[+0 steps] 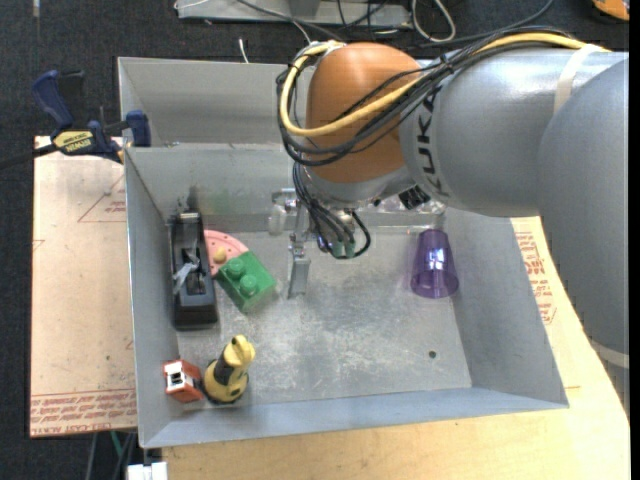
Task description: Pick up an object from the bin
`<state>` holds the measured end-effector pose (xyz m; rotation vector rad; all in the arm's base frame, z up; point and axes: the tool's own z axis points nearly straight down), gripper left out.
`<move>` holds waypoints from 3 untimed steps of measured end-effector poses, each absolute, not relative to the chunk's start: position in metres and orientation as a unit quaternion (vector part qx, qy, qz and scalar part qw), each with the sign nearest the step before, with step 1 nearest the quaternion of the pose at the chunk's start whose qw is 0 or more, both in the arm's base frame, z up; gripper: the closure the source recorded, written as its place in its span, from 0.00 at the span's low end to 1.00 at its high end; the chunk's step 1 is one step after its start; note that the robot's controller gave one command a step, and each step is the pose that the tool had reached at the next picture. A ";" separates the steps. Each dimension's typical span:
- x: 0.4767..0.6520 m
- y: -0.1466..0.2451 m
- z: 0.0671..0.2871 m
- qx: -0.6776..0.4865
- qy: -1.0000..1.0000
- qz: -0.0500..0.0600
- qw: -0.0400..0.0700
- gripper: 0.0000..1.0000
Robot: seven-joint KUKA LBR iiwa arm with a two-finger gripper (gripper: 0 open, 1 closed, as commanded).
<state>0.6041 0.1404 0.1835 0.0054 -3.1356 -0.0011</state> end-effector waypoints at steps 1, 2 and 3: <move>0.606 0.139 0.189 0.000 -1.000 -0.001 -0.001 0.00; 0.606 0.152 0.126 -0.083 -0.997 -0.001 -0.001 0.00; 0.607 0.173 0.128 -0.061 -0.998 -0.001 -0.004 0.00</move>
Offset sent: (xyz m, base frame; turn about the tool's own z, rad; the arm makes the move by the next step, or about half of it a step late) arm 0.0001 0.0226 -0.1135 0.3162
